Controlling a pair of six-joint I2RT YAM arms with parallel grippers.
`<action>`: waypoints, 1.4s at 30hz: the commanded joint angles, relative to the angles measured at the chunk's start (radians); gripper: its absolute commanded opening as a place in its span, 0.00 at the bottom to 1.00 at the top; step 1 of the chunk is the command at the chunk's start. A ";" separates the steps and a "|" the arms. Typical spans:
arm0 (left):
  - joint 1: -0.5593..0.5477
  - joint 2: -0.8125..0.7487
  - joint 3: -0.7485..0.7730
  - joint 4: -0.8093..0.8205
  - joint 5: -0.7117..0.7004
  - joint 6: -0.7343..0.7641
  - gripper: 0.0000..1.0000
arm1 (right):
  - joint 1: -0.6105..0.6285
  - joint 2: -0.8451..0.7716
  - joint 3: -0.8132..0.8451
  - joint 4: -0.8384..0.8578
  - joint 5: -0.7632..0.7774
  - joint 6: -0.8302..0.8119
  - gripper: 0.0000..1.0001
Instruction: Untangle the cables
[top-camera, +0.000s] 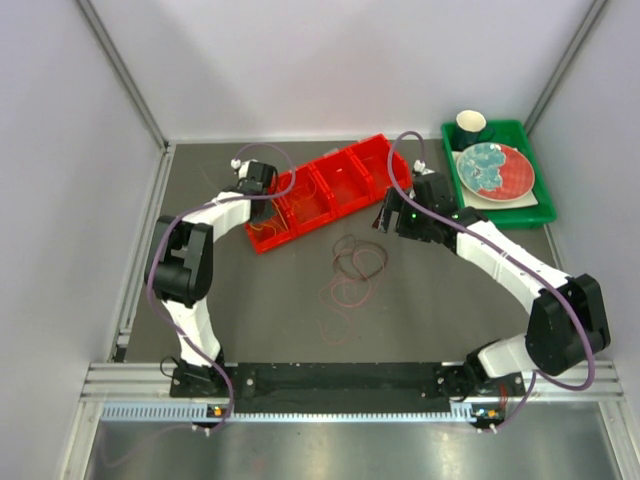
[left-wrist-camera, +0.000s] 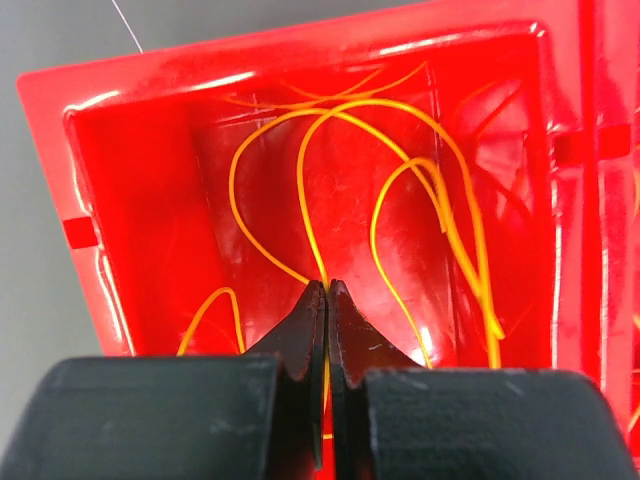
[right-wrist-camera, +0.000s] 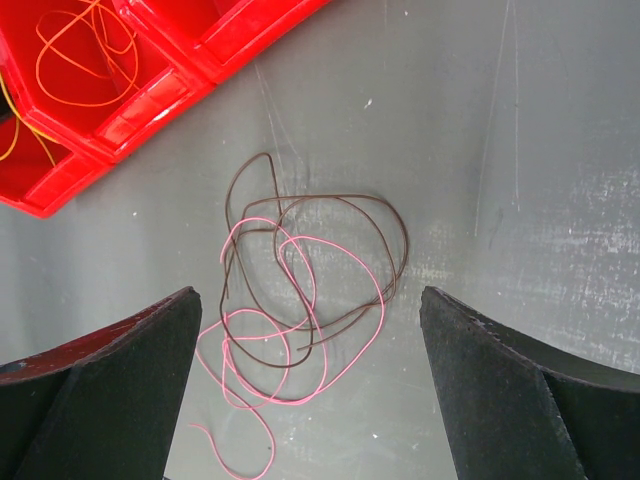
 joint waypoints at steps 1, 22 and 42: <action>0.005 -0.001 0.057 0.023 -0.030 -0.014 0.00 | 0.009 -0.012 0.013 0.031 0.004 0.004 0.90; -0.023 -0.110 0.111 -0.047 -0.073 0.029 0.46 | 0.011 -0.020 0.009 0.034 -0.002 0.006 0.89; -0.208 -0.397 0.025 -0.040 0.109 0.013 0.70 | 0.066 -0.011 -0.106 0.078 -0.043 -0.011 0.88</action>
